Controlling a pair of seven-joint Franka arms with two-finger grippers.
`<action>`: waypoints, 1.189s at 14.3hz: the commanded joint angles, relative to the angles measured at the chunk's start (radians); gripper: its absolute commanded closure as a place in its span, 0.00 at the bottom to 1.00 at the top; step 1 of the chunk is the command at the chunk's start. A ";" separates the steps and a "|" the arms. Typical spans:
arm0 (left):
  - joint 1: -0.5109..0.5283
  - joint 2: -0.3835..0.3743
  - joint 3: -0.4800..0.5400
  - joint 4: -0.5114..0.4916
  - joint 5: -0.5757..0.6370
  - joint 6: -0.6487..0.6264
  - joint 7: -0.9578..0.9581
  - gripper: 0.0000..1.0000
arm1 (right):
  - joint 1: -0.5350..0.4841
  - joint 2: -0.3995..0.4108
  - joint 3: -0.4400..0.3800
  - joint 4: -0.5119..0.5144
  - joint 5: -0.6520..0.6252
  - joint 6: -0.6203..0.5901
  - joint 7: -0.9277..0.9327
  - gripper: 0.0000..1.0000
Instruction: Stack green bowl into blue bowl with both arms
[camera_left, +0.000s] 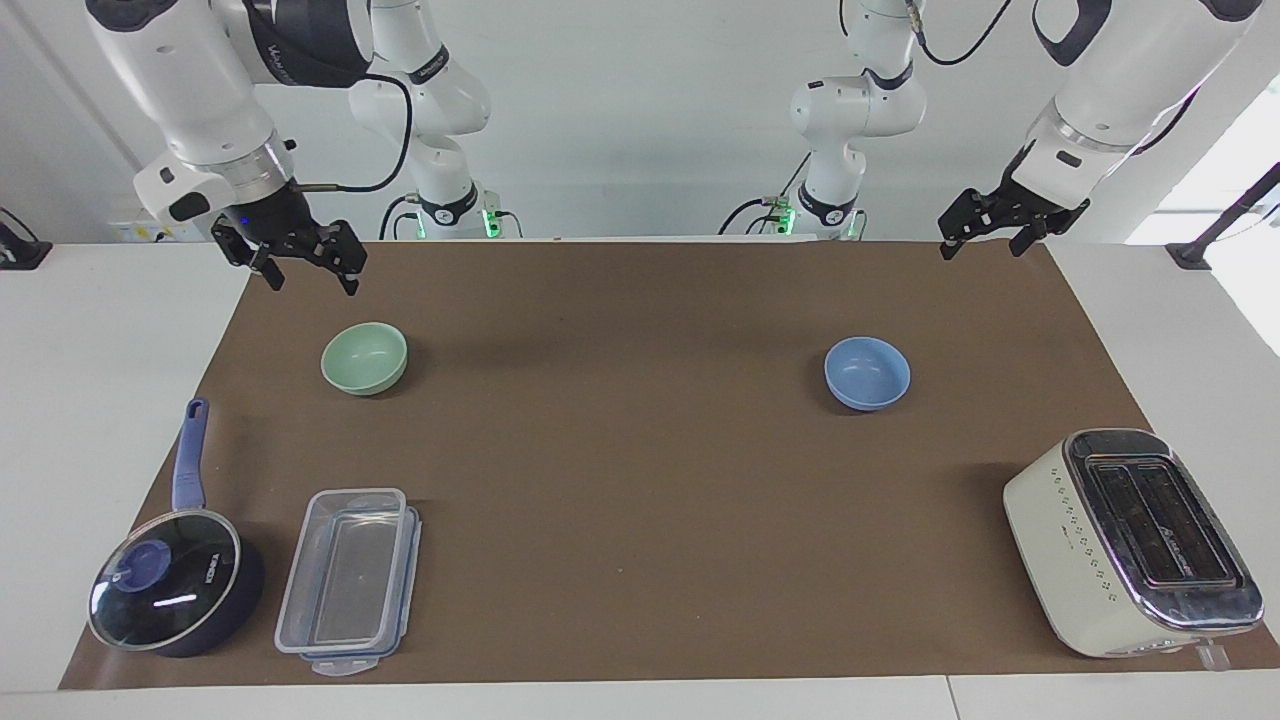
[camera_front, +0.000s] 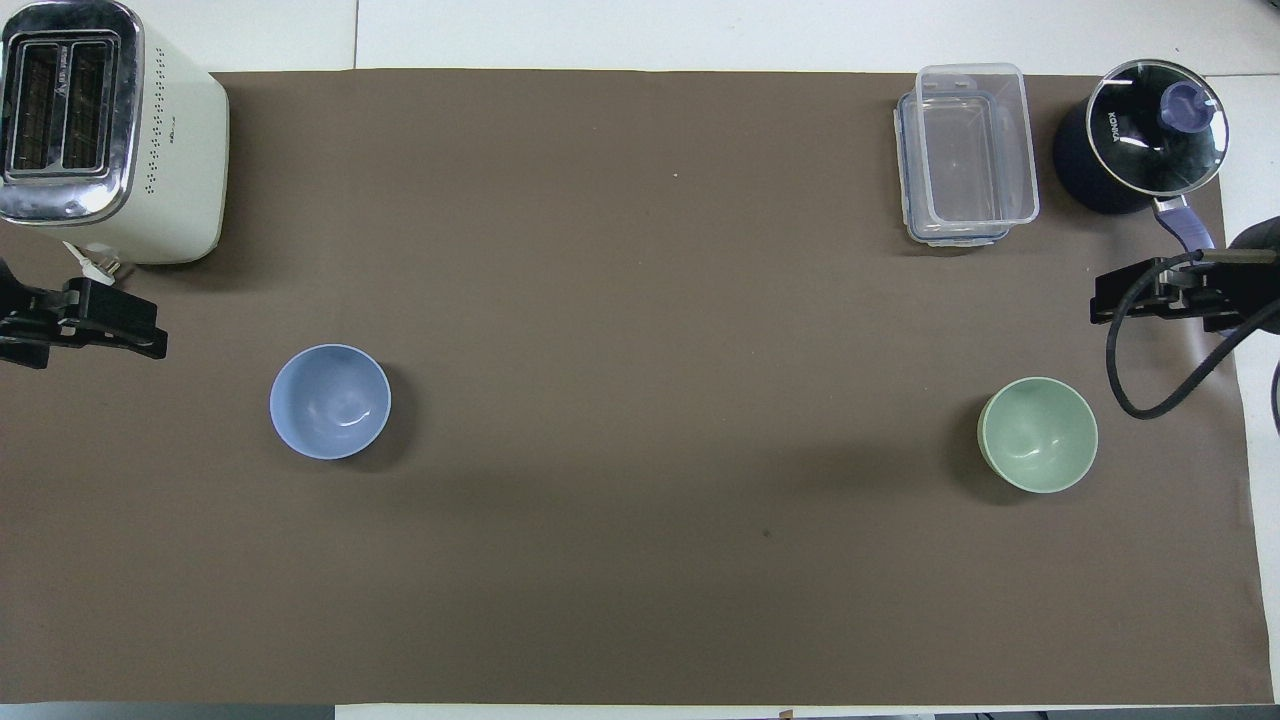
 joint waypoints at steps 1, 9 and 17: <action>-0.027 0.006 0.015 0.012 0.022 0.004 0.003 0.00 | -0.012 -0.022 0.003 -0.027 0.022 0.010 -0.017 0.02; -0.018 -0.002 0.013 0.007 0.021 0.017 0.008 0.00 | -0.012 -0.029 0.003 -0.038 0.022 0.012 -0.010 0.02; -0.018 -0.049 0.016 -0.106 0.021 0.111 0.007 0.00 | -0.012 -0.029 0.003 -0.039 0.022 0.010 -0.010 0.02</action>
